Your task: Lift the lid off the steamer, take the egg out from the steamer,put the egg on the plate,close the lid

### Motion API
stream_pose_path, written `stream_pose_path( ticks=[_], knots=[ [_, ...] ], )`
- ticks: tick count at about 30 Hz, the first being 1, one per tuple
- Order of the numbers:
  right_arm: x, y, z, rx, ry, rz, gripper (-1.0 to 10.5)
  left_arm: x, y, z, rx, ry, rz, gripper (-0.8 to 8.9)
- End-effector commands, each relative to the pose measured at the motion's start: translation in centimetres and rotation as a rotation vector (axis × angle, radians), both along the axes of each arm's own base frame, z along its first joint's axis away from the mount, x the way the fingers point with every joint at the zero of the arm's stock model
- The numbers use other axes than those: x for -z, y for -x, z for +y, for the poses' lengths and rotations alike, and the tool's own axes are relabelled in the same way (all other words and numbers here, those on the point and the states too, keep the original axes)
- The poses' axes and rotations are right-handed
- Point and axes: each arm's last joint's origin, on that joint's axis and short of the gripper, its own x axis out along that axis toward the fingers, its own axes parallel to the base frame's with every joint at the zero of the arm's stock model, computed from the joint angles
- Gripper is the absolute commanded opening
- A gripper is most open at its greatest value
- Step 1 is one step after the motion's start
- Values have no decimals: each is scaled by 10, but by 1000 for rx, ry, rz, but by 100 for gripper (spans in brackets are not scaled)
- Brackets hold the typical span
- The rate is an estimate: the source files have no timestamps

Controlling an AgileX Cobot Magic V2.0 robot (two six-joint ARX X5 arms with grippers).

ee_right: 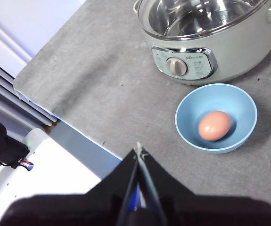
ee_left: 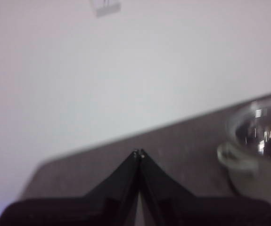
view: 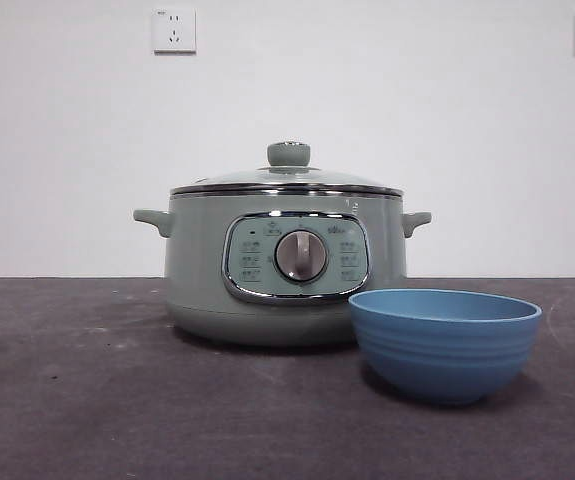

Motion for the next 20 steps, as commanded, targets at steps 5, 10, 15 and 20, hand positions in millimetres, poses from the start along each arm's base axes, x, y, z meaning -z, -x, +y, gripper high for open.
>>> stream_pose_path(
  ticks=[5,10,15,20],
  knots=[
    [-1,0,0,-5,3,-15,1,61,-1,2,-51,93,72,-3],
    [-1,0,0,-4,3,-15,1,89,-2,2,-62,101,102,-3],
    [-1,0,0,-4,3,-15,1,109,-2,2,-66,152,132,-3],
    [-1,0,0,-4,3,-15,1,117,-2,2,-69,172,215,-3]
  ],
)
